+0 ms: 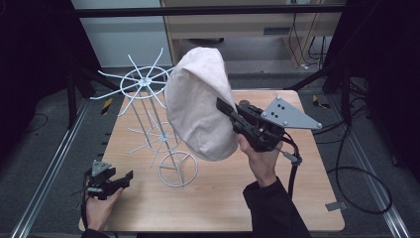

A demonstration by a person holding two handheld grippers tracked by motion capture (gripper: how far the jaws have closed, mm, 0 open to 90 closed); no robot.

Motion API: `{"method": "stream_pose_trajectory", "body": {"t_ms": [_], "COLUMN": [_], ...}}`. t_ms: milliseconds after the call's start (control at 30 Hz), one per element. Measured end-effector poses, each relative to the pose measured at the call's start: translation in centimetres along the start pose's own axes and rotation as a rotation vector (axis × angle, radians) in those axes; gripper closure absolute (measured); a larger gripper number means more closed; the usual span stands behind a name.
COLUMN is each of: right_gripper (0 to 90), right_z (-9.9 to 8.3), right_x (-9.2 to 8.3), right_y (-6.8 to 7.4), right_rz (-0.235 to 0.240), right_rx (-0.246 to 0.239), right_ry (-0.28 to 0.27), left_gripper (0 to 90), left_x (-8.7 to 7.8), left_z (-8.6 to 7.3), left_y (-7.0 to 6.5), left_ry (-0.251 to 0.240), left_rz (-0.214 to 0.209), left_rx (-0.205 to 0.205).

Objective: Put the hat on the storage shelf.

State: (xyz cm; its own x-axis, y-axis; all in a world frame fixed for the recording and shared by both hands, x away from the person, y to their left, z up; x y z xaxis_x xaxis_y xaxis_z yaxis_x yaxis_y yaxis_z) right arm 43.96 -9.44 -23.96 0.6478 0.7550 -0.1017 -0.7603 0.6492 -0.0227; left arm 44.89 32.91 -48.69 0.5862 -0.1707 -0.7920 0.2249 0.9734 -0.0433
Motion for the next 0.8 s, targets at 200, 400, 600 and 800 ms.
{"method": "stream_pose_trajectory", "body": {"t_ms": [200, 400, 600, 800], "right_gripper": [87.5, 87.1, 86.1, 85.0], "right_z": [-0.9, -1.8, -2.6, -3.2], "right_x": [0.3, 0.6, 1.2, 1.9], "right_y": [-0.3, -0.6, -0.7, -0.7], "right_rz": [0.022, 0.032, 0.03, 0.011], "right_rx": [0.011, 0.014, 0.016, 0.003], "right_ry": [0.038, 0.079, 0.122, 0.164], "left_gripper": [29.4, 29.4, 29.4, 29.4], "left_x": [0.0, 0.0, 0.0, 0.0], "left_z": [0.0, 0.0, 0.0, 0.0], "left_y": [0.0, 0.0, 0.0, 0.0], "left_ry": [-0.001, 0.002, 0.003, 0.001], "left_rz": [0.0, 0.001, 0.0, 0.0], "left_rx": [-0.002, 0.0, -0.001, -0.001]}}
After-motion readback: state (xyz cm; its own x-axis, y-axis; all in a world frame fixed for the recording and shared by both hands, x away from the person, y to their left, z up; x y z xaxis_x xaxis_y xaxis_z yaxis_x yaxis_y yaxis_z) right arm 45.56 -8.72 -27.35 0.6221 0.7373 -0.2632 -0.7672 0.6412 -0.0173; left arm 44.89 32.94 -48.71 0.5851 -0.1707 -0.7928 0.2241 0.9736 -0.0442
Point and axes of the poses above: each handheld gripper's, and its own axes: x roughly forward along the jaws, z roughly out of its top, y roughly to its left, the point moved 2 cm from there along x, roughly forward along the jaws, and after that the axes turned 14 degrees about y, right-handed, at the moved point
